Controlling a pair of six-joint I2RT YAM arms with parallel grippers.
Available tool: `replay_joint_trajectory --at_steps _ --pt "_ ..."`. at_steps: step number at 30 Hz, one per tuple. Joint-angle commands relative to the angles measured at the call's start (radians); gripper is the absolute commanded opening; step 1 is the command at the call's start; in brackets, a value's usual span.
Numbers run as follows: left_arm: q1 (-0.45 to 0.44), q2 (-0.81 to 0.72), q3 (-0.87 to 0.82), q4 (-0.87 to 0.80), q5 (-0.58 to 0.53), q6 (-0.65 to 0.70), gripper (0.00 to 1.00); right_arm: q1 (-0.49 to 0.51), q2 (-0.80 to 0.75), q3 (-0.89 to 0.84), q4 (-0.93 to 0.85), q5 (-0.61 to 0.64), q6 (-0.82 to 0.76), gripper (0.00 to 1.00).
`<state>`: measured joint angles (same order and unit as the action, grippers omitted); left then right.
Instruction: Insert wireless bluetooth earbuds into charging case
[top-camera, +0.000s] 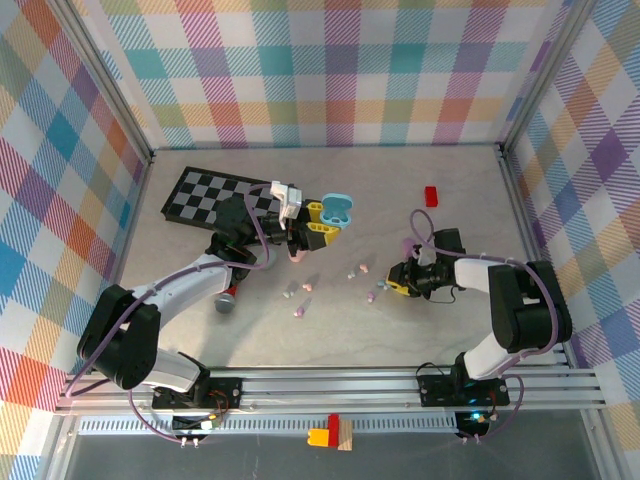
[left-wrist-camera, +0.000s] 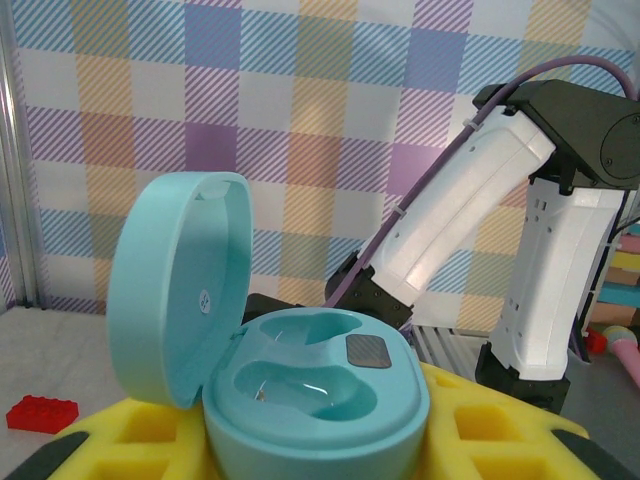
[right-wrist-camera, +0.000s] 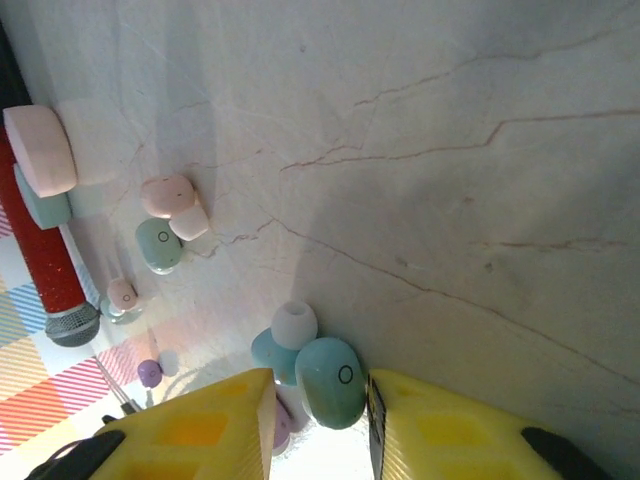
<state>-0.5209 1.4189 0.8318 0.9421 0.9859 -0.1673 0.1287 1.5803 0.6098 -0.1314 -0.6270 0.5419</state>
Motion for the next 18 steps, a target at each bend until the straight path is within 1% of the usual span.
replay_joint_trajectory --at_steps 1,7,12,18 --pt "0.006 -0.032 0.004 0.010 0.025 0.021 0.36 0.033 0.043 0.023 -0.056 0.083 -0.025 0.28" --pt "0.007 -0.037 0.000 -0.006 0.024 0.035 0.36 0.057 0.053 0.043 -0.108 0.170 -0.036 0.22" --pt "0.007 -0.035 0.000 -0.047 0.017 0.074 0.36 0.078 0.029 0.065 -0.152 0.245 -0.063 0.21" --pt "0.007 -0.031 -0.002 -0.057 0.008 0.093 0.36 0.087 -0.039 0.065 -0.153 0.279 -0.099 0.18"
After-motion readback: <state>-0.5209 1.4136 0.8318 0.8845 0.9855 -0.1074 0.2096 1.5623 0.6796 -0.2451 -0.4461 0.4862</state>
